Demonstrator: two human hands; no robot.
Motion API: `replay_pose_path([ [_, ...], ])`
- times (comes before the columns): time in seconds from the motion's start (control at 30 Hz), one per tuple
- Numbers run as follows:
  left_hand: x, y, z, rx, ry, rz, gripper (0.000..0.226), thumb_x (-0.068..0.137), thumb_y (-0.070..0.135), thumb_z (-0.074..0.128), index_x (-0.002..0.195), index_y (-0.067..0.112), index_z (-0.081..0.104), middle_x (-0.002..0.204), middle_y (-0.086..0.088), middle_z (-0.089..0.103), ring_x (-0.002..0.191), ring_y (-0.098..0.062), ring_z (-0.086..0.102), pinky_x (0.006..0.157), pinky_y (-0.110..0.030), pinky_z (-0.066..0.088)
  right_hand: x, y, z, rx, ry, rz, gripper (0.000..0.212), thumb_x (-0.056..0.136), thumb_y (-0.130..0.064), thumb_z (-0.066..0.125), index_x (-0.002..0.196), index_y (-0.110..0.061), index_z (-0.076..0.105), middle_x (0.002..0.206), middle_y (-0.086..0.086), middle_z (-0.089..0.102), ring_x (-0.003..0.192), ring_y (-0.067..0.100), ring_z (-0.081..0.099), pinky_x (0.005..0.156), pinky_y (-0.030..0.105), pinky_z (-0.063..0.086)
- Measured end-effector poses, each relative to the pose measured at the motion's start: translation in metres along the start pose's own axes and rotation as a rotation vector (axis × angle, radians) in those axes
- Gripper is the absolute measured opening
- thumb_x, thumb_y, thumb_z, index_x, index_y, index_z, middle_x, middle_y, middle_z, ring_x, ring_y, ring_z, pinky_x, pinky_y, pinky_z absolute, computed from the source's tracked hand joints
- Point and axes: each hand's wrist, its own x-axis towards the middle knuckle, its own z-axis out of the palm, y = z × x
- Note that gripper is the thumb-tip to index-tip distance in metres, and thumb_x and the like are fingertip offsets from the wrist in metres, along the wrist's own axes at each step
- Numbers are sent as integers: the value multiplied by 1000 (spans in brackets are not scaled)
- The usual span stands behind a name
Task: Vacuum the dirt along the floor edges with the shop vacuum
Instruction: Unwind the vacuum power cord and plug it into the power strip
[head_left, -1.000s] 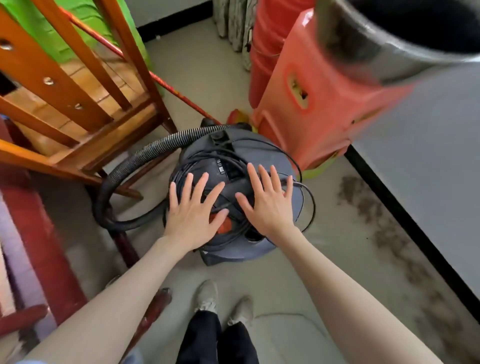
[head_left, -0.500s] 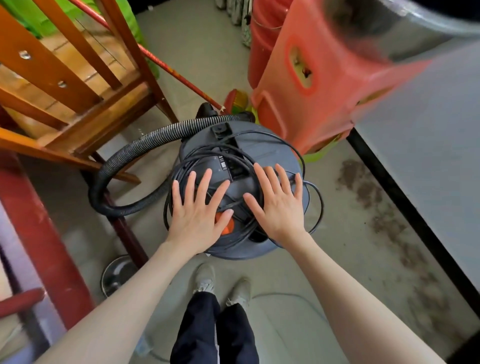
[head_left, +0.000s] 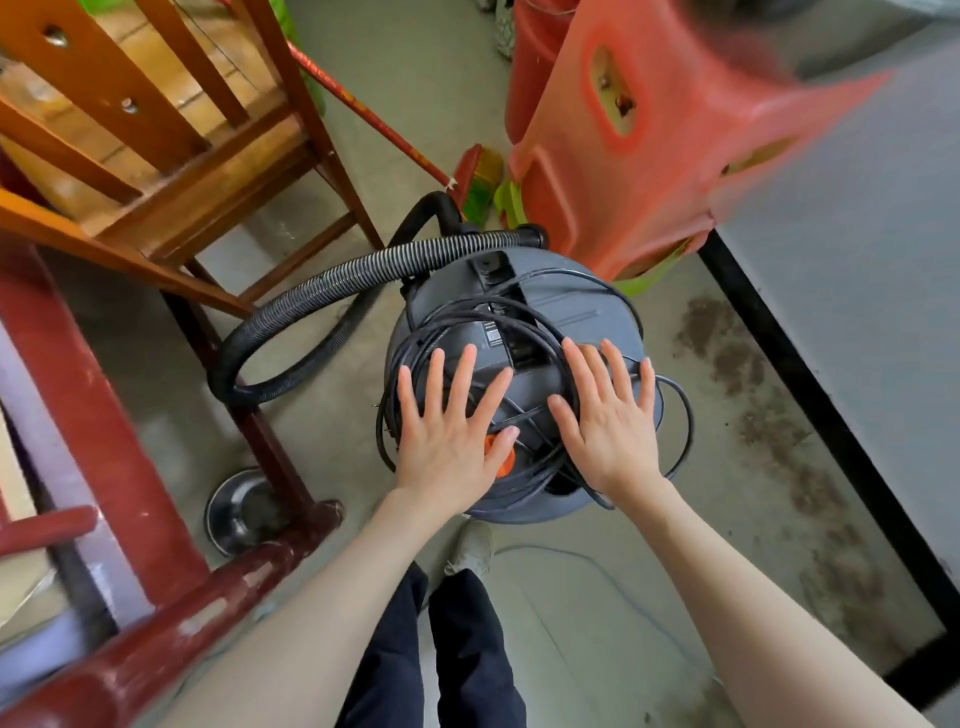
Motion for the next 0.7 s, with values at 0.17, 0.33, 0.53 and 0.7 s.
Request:
replay_pose_path([
  [0.17, 4, 17, 2, -76, -35, -20, 61, 91, 53, 28, 145, 25, 28, 151, -17, 30, 136, -45, 30, 104, -67, 24, 5, 18, -6, -46, -28, -23, 58, 98, -47, 24, 150, -21, 25, 146, 2, 41, 143, 25, 20, 116, 50, 1],
  [0.33, 4, -3, -6, -345, 77, -19, 55, 93, 38, 35, 145, 21, 27, 155, -13, 23, 143, -35, 18, 112, -57, 17, 6, 12, -8, 5, -39, 32, 61, 96, -47, 21, 152, -21, 24, 152, -1, 34, 146, 24, 14, 116, 52, -2],
  [0.53, 31, -60, -23, -595, -47, -170, 64, 98, 39, 38, 151, 16, 10, 159, -1, 6, 146, -13, -2, 120, -39, 3, 4, 4, -9, 17, -68, 92, 64, 95, -48, 11, 154, -24, 17, 159, -3, 22, 149, 19, 5, 116, 47, -11],
  [0.7, 39, -71, -22, -482, -127, -85, 63, 93, 30, 52, 146, 10, 24, 156, -2, 17, 147, -19, 2, 119, -43, 9, 4, 3, -11, 3, -99, 100, 68, 94, -50, 9, 154, -20, 14, 160, -4, 18, 149, 18, 2, 116, 47, -10],
])
